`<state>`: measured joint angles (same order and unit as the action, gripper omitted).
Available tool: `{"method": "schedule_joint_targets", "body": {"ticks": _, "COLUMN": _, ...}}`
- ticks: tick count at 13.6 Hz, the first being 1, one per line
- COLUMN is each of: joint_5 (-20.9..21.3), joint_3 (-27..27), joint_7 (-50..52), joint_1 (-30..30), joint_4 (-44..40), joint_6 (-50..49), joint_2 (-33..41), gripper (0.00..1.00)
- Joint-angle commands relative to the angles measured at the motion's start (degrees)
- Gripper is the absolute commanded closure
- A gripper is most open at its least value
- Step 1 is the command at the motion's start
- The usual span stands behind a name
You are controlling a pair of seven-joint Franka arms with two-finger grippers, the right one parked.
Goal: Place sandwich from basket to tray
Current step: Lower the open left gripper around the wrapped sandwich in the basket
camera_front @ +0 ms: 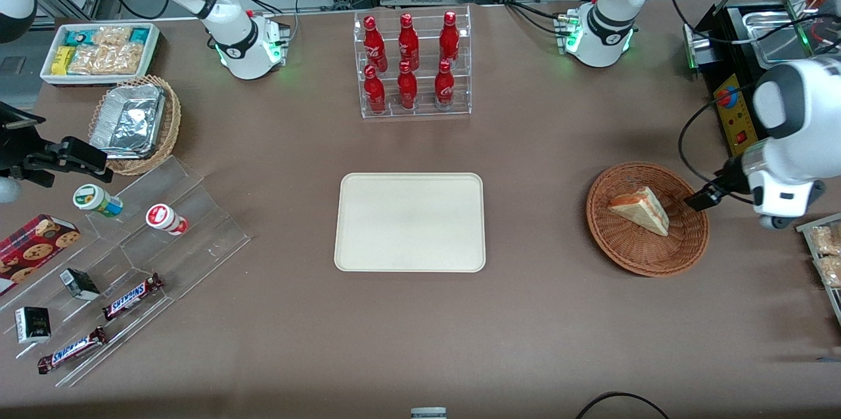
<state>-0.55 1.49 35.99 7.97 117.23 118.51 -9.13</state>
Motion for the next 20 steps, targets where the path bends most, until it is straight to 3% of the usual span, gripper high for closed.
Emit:
{"method": "schedule_joint_targets", "body": {"ticks": 1, "joint_5": -1.11, "joint_3": 0.62, "joint_7": 8.47, "joint_1": 0.02, "joint_4": 1.76, "joint_6": 6.01, "joint_2": -3.51, "gripper": 0.0}}
{"method": "schedule_joint_targets", "body": {"ticks": 5, "joint_5": -5.86, "joint_3": 0.62, "joint_7": 16.91, "joint_1": 0.03, "joint_4": 2.82, "joint_6": 11.64, "joint_2": -6.68, "gripper": 0.0}}
{"method": "schedule_joint_targets", "body": {"ticks": 15, "joint_5": -5.95, "joint_3": 1.32, "joint_7": 20.79, "joint_1": -0.68, "joint_4": 8.27, "joint_6": 20.71, "joint_2": -9.94, "gripper": 0.01}}
{"method": "schedule_joint_targets", "body": {"ticks": 20, "joint_5": -6.3, "joint_3": 1.32, "joint_7": 24.04, "joint_1": -4.18, "joint_4": 8.01, "joint_6": 24.22, "joint_2": -12.48, "gripper": 0.09}}
